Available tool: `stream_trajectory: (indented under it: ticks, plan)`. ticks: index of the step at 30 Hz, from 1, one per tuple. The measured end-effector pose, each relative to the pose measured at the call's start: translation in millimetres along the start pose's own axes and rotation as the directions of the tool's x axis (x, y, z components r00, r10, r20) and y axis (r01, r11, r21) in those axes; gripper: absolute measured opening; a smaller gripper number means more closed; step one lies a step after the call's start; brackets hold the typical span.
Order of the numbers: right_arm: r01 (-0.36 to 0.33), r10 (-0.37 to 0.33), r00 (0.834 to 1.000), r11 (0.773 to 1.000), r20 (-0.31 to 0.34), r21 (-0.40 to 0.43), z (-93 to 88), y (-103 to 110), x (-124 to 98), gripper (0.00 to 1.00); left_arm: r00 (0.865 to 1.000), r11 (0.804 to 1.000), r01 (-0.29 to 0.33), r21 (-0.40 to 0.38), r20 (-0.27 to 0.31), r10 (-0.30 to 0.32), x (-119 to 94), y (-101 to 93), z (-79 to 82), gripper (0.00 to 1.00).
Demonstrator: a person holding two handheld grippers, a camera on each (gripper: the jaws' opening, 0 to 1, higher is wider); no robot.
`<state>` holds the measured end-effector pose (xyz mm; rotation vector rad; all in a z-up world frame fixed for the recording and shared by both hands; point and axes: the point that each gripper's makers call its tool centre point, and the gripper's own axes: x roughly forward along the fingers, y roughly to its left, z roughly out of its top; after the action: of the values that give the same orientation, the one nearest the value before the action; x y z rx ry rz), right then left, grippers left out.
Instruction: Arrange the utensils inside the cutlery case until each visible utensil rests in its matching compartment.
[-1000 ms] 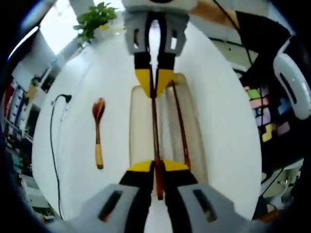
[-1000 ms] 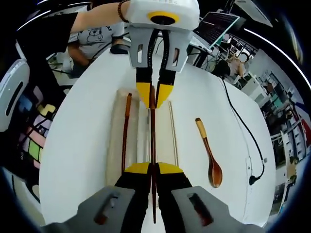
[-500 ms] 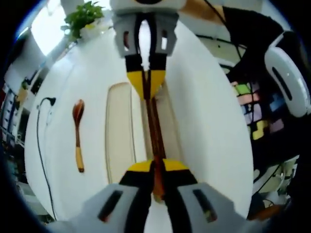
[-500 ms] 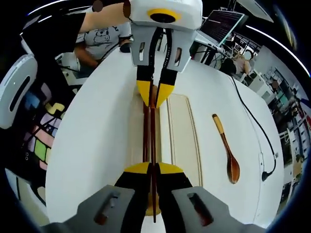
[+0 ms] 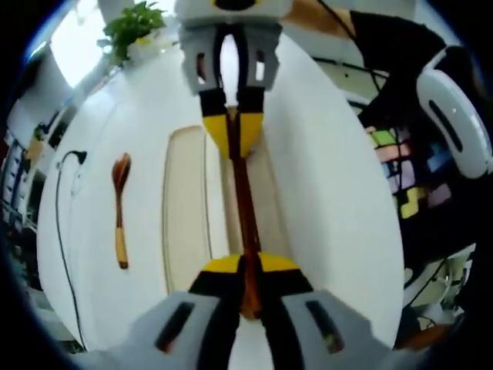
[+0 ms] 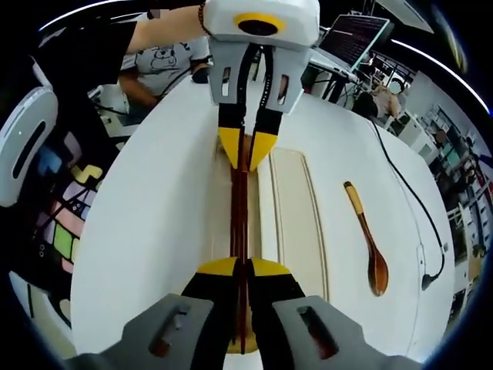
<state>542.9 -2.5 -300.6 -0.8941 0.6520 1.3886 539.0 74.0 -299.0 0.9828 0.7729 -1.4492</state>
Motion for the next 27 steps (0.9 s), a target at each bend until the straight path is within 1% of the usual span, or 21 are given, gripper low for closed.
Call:
stream_trajectory:
  ticks: [5, 7, 9, 12, 21, 27]
  plan:
    - [-0.008, 0.008, 1.000, 1.000, -0.011, -0.001, -2.2, 1.5, 3.9, 0.03, 1.000, 1.000, -0.010, -0.006, 0.019, 0.010, 0.6, 0.9, -0.7, 0.06]
    - [-0.017, 0.017, 1.000, 1.000, -0.015, 0.004, -2.9, 2.4, 4.9, 0.03, 1.000, 1.000, 0.000, -0.011, 0.027, 0.000, 2.2, -0.2, -1.1, 0.06]
    - [-0.013, 0.013, 1.000, 1.000, -0.021, 0.003, -4.0, 1.8, 5.6, 0.03, 0.999, 1.000, -0.015, -0.013, 0.031, 0.015, 4.0, 2.4, -2.0, 0.06]
    - [-0.015, 0.015, 1.000, 1.000, -0.022, 0.000, -4.5, 1.8, 6.1, 0.03, 0.999, 1.000, -0.010, -0.017, 0.036, 0.010, 4.6, 2.1, -2.4, 0.06]
    - [-0.025, 0.025, 0.999, 1.000, -0.031, -0.016, -6.0, 2.7, 8.1, 0.03, 0.999, 1.000, -0.015, -0.005, 0.043, 0.015, 5.7, 1.8, -2.8, 0.06]
    - [-0.033, 0.033, 0.999, 0.999, -0.030, -0.007, -7.0, 4.1, 8.0, 0.03, 0.997, 1.000, -0.021, -0.003, 0.068, 0.022, 4.3, 1.8, -1.5, 0.06]
